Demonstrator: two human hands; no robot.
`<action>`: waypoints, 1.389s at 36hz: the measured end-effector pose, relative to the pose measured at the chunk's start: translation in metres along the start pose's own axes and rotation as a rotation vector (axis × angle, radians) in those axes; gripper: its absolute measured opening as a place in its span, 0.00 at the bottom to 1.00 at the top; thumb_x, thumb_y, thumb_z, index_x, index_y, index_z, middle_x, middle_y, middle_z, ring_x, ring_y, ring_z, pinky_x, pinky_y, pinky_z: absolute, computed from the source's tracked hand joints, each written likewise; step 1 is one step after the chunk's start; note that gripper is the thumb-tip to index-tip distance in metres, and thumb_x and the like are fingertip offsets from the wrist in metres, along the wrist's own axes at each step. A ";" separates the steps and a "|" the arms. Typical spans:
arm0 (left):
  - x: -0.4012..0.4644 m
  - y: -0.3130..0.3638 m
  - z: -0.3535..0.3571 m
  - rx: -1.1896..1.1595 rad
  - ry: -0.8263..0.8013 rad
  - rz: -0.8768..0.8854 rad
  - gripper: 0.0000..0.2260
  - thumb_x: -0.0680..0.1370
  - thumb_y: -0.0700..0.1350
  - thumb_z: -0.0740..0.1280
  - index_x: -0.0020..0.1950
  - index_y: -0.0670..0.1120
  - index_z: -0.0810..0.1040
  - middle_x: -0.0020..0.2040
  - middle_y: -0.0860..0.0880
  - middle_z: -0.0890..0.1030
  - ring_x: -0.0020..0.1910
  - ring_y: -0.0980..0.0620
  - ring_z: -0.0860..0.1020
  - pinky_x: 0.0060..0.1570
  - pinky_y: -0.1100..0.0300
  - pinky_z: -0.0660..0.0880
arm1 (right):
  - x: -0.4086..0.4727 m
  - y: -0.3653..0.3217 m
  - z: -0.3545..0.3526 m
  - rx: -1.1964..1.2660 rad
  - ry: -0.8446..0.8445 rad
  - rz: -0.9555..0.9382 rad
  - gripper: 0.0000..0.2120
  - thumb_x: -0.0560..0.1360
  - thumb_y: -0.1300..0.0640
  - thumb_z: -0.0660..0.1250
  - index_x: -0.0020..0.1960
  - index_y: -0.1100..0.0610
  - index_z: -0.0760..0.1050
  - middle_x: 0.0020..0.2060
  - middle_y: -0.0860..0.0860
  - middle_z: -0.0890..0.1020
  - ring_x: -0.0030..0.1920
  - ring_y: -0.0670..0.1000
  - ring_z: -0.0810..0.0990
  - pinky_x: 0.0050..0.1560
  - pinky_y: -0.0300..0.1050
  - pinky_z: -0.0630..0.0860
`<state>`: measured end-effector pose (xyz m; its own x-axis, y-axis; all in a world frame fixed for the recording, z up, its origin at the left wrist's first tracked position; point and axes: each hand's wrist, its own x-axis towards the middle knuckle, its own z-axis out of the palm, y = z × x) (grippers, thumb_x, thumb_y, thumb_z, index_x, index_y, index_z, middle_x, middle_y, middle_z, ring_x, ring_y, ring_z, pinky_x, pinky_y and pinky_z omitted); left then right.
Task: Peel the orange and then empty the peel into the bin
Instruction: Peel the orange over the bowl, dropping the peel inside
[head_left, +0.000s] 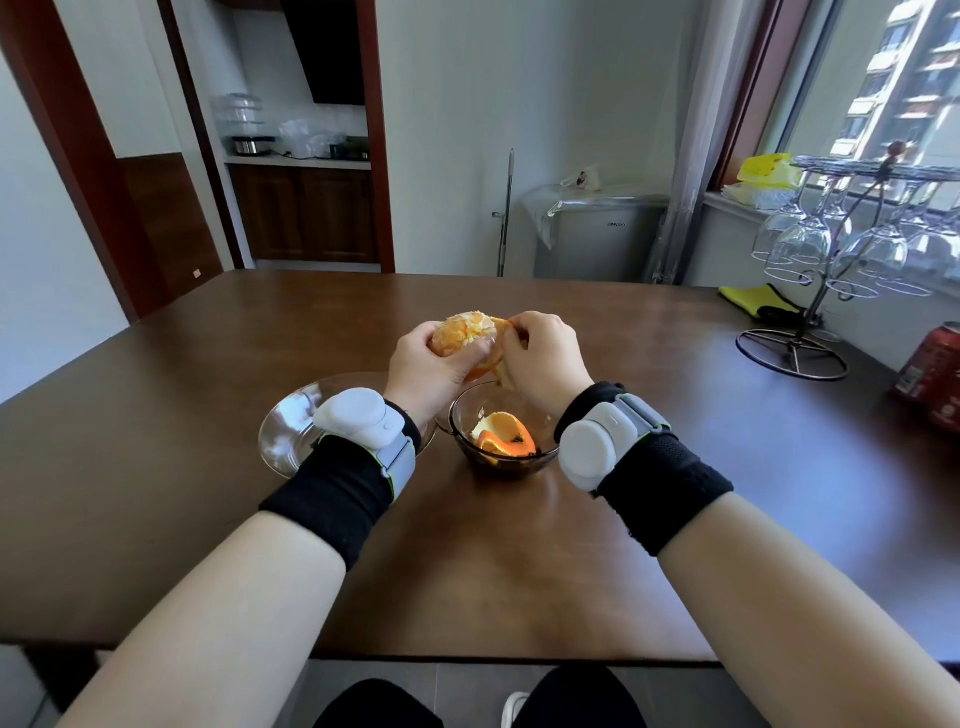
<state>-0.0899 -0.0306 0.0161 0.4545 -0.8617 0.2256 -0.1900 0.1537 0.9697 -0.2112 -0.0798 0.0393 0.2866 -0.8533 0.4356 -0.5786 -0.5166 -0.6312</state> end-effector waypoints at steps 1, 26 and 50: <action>0.001 0.000 0.001 -0.029 -0.016 -0.015 0.24 0.62 0.57 0.77 0.52 0.46 0.79 0.49 0.46 0.82 0.51 0.47 0.82 0.48 0.48 0.82 | 0.001 0.001 0.000 0.011 -0.004 0.014 0.13 0.78 0.60 0.57 0.54 0.63 0.78 0.51 0.58 0.81 0.52 0.57 0.77 0.54 0.49 0.75; 0.009 0.006 -0.001 -0.296 -0.165 -0.295 0.22 0.73 0.52 0.73 0.61 0.40 0.75 0.50 0.41 0.83 0.41 0.48 0.83 0.39 0.57 0.82 | -0.008 -0.002 -0.005 0.675 -0.101 0.225 0.08 0.79 0.63 0.59 0.52 0.65 0.75 0.41 0.62 0.81 0.41 0.59 0.83 0.47 0.56 0.82; 0.005 -0.007 -0.008 -0.337 -0.131 -0.179 0.22 0.69 0.38 0.75 0.62 0.41 0.75 0.57 0.36 0.81 0.54 0.39 0.81 0.45 0.52 0.80 | -0.005 0.008 -0.005 0.555 -0.064 0.277 0.10 0.79 0.58 0.62 0.49 0.63 0.80 0.37 0.53 0.83 0.36 0.47 0.83 0.39 0.40 0.80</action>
<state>-0.0795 -0.0320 0.0111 0.3357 -0.9402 0.0571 0.1880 0.1263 0.9740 -0.2213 -0.0788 0.0355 0.2380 -0.9546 0.1793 -0.1600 -0.2206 -0.9622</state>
